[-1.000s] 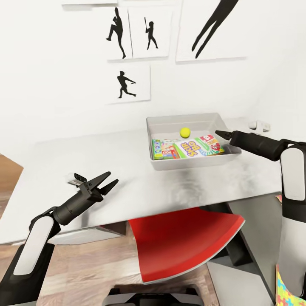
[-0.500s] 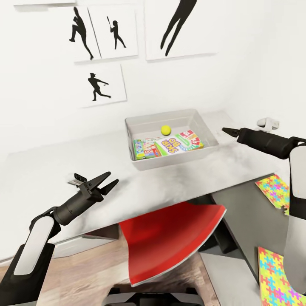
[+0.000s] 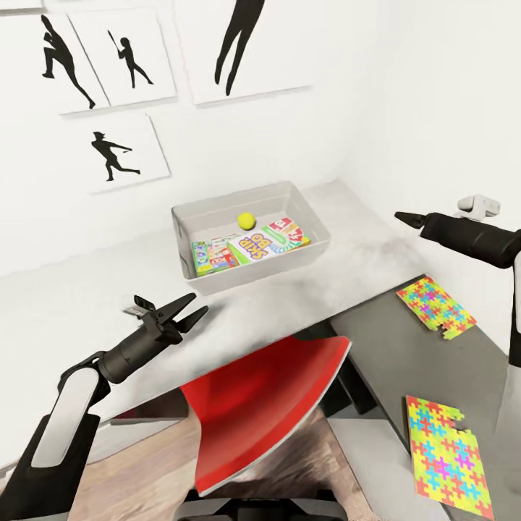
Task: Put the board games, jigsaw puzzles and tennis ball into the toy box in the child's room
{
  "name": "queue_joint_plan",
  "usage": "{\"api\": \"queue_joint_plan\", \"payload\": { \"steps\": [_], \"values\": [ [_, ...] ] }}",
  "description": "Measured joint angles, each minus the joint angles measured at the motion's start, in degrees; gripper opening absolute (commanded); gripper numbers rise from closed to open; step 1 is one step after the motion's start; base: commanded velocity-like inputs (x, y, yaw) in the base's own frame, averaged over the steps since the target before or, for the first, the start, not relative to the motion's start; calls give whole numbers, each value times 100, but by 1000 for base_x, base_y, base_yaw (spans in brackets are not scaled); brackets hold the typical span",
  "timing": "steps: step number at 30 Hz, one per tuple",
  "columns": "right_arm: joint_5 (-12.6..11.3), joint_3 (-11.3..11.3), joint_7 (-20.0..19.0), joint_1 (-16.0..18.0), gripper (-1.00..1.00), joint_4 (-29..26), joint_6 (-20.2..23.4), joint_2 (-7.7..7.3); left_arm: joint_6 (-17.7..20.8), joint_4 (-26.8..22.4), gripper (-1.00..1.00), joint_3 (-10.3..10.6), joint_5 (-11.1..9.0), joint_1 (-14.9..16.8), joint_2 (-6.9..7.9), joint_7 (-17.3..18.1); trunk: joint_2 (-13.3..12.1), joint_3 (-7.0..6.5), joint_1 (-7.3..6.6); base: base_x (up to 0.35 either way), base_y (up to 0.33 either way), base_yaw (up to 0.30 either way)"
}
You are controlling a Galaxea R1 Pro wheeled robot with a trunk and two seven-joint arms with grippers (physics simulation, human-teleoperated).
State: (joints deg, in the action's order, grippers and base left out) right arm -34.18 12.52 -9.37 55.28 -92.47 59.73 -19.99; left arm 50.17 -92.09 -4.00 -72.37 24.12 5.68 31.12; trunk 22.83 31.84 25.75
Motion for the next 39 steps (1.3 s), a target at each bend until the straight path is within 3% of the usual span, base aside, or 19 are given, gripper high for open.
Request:
{"api": "queue_joint_plan", "payload": {
  "steps": [4,9,17,27,39],
  "values": [
    [4,110,-3,-202,100,-1,-1,-219,-35,-1,100,318,36,77,-184,-177,0,0,0,0,0,-280],
    [-31,182,-4,-361,100,-2,-1,-317,-52,-2,100,523,55,205,-285,-412,0,0,0,0,0,-281],
    [-169,272,-4,-768,100,0,-1,-417,-74,-2,100,1138,59,456,-365,-1122,0,0,0,0,0,-282],
    [-217,539,-7,-1154,100,-3,-1,-448,-83,-6,100,1365,48,554,-410,-1864,0,0,0,0,0,-282],
    [-243,610,-13,-1259,100,-6,-1,-445,-101,-3,100,1410,45,570,-456,-2086,0,0,0,0,0,-283]
  ]
}}
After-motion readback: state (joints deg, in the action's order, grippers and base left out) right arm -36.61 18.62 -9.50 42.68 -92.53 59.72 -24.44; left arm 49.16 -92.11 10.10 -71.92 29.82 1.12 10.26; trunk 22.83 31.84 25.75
